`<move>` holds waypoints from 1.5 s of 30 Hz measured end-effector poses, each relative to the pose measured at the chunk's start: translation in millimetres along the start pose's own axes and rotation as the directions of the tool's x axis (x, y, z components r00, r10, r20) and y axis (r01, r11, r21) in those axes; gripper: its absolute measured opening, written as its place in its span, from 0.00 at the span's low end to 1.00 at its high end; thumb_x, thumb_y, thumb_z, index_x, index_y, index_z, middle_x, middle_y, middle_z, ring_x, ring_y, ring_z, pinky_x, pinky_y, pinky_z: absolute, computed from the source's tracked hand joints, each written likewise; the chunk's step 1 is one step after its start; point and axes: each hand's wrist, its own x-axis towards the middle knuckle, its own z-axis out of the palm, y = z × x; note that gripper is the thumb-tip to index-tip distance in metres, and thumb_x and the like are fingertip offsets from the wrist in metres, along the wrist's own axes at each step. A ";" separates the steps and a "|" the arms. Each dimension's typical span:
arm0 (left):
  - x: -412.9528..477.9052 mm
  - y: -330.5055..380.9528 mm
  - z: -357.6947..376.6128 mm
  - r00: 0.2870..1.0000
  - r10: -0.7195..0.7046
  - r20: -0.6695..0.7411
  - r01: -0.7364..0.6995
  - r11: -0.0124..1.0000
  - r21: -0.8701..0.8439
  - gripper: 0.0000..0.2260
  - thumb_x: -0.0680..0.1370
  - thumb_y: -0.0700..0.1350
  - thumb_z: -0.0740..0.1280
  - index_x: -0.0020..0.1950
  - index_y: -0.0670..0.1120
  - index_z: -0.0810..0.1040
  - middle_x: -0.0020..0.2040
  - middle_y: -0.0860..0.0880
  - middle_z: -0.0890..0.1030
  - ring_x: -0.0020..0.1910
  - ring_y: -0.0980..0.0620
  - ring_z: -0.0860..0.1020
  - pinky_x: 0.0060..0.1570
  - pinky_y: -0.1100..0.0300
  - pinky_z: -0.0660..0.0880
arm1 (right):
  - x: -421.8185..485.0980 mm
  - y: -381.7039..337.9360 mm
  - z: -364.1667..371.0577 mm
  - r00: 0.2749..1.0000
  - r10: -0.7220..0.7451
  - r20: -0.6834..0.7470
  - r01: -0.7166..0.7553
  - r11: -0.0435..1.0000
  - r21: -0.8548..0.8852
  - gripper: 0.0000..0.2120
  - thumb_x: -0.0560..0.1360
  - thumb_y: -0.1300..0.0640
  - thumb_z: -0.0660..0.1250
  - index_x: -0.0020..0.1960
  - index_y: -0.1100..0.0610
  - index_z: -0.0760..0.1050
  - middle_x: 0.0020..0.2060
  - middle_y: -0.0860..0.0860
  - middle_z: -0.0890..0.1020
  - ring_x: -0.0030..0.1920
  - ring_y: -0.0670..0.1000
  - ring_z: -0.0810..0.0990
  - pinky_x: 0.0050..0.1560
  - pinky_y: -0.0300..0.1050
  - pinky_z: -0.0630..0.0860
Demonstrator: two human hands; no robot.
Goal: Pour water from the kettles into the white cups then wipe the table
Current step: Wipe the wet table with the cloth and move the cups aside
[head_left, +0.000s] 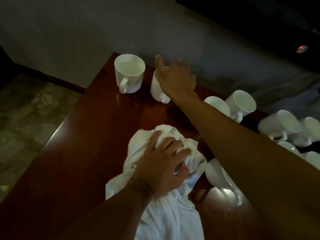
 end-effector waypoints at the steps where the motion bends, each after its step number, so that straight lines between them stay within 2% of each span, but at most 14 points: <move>1: -0.3 0.9 -0.8 1.000 0.003 -0.001 -0.003 1.000 0.000 0.17 0.77 0.56 0.60 0.64 0.58 0.77 0.62 0.56 0.77 0.66 0.56 0.70 0.76 0.42 0.52 | -1.0 11.1 -6.4 0.999 -0.013 -0.039 0.012 1.000 -0.022 0.35 0.78 0.30 0.45 0.69 0.52 0.73 0.67 0.54 0.77 0.67 0.55 0.74 0.67 0.61 0.70; 4: -1.7 2.9 -2.1 1.000 0.004 -0.017 -0.004 1.000 -0.006 0.17 0.77 0.55 0.61 0.64 0.58 0.77 0.61 0.56 0.77 0.66 0.55 0.71 0.77 0.43 0.52 | -4.5 48.8 -33.3 0.997 -0.022 -0.080 0.016 0.997 -0.074 0.39 0.75 0.28 0.41 0.63 0.53 0.77 0.61 0.54 0.80 0.61 0.56 0.78 0.63 0.60 0.75; 6: -2.7 2.6 -2.4 0.999 0.009 -0.031 -0.009 1.000 -0.005 0.16 0.77 0.55 0.61 0.64 0.58 0.77 0.61 0.56 0.77 0.66 0.55 0.71 0.77 0.44 0.50 | -10.4 75.7 -50.0 0.999 -0.037 -0.026 0.034 0.993 -0.110 0.38 0.76 0.27 0.44 0.64 0.53 0.76 0.62 0.55 0.79 0.62 0.57 0.78 0.63 0.60 0.75; 9: -2.5 1.5 -2.9 1.000 0.014 0.000 -0.014 1.000 -0.014 0.16 0.78 0.55 0.61 0.65 0.58 0.76 0.62 0.57 0.76 0.67 0.56 0.70 0.77 0.43 0.50 | -25.9 108.1 -69.8 0.995 -0.042 0.089 0.053 0.990 -0.133 0.42 0.73 0.23 0.47 0.70 0.52 0.72 0.68 0.54 0.77 0.66 0.58 0.76 0.64 0.61 0.75; 13: 0.1 4.1 -4.3 0.999 -0.013 0.035 0.012 1.000 0.017 0.17 0.78 0.57 0.58 0.65 0.61 0.74 0.63 0.58 0.75 0.67 0.58 0.70 0.76 0.41 0.52 | -42.6 126.1 -85.8 0.957 0.083 0.278 -0.010 0.967 -0.255 0.46 0.70 0.22 0.59 0.78 0.51 0.61 0.75 0.54 0.69 0.72 0.59 0.71 0.68 0.64 0.71; 16: -0.9 4.1 -4.0 0.999 -0.020 0.032 0.020 1.000 0.020 0.17 0.78 0.57 0.58 0.65 0.61 0.74 0.64 0.58 0.76 0.67 0.58 0.70 0.75 0.42 0.52 | -52.2 129.0 -87.5 0.932 0.090 0.350 -0.009 0.974 -0.227 0.47 0.70 0.25 0.65 0.79 0.51 0.59 0.74 0.53 0.71 0.71 0.58 0.73 0.67 0.59 0.72; 19: -3.6 2.4 -1.8 1.000 -0.005 0.016 0.004 0.999 0.034 0.16 0.77 0.58 0.60 0.65 0.61 0.75 0.63 0.58 0.76 0.66 0.58 0.71 0.75 0.41 0.55 | -57.5 124.8 -85.1 0.936 0.075 0.344 -0.024 0.988 -0.150 0.45 0.71 0.31 0.70 0.79 0.52 0.59 0.72 0.53 0.74 0.69 0.57 0.75 0.66 0.55 0.74; 24: -8.5 0.6 2.0 0.999 0.044 0.027 -0.045 0.998 0.053 0.20 0.75 0.62 0.63 0.65 0.59 0.76 0.64 0.56 0.77 0.66 0.54 0.73 0.70 0.38 0.63 | -59.6 114.5 -88.9 0.934 0.007 0.358 0.030 0.995 -0.097 0.46 0.71 0.37 0.74 0.79 0.53 0.57 0.71 0.55 0.73 0.68 0.58 0.75 0.63 0.57 0.78; 28: -15.3 0.2 2.8 0.997 0.073 0.004 -0.073 0.996 0.051 0.19 0.76 0.62 0.63 0.65 0.59 0.77 0.64 0.57 0.76 0.68 0.54 0.71 0.73 0.41 0.60 | -65.3 100.4 -85.3 0.918 0.007 0.397 0.007 0.999 -0.033 0.49 0.68 0.37 0.76 0.79 0.51 0.55 0.73 0.53 0.71 0.67 0.58 0.76 0.53 0.56 0.83; 31: -22.7 1.8 3.2 0.996 0.088 -0.023 -0.086 0.995 0.055 0.19 0.75 0.62 0.63 0.64 0.59 0.77 0.64 0.57 0.75 0.68 0.53 0.70 0.74 0.43 0.57 | -70.4 88.8 -77.7 0.911 -0.053 0.408 0.069 0.997 -0.024 0.50 0.66 0.34 0.77 0.79 0.49 0.56 0.71 0.52 0.72 0.63 0.57 0.78 0.47 0.54 0.85; 34: -33.8 6.0 2.8 0.994 0.097 -0.058 -0.095 0.995 0.041 0.19 0.75 0.61 0.64 0.64 0.59 0.78 0.63 0.58 0.76 0.68 0.53 0.70 0.74 0.42 0.58 | -76.1 76.4 -72.0 0.903 -0.111 0.414 0.126 0.992 -0.010 0.51 0.65 0.34 0.78 0.78 0.50 0.57 0.69 0.52 0.75 0.62 0.56 0.78 0.52 0.55 0.83; 39: -48.0 9.8 3.0 0.987 0.119 -0.112 -0.120 0.993 0.004 0.17 0.74 0.58 0.67 0.62 0.57 0.80 0.61 0.57 0.77 0.65 0.53 0.73 0.73 0.42 0.59 | -90.4 52.4 -62.8 0.884 -0.209 0.419 0.224 0.975 0.014 0.48 0.65 0.35 0.77 0.76 0.52 0.60 0.63 0.50 0.78 0.58 0.53 0.80 0.55 0.53 0.81; 45: -59.8 12.3 0.2 0.994 0.098 -0.041 -0.097 0.995 0.035 0.18 0.75 0.61 0.64 0.63 0.58 0.78 0.63 0.57 0.77 0.65 0.54 0.72 0.75 0.43 0.57 | -105.5 23.2 -49.5 0.869 -0.287 0.403 0.303 0.953 0.023 0.45 0.65 0.33 0.76 0.72 0.52 0.62 0.60 0.50 0.79 0.56 0.52 0.81 0.49 0.47 0.79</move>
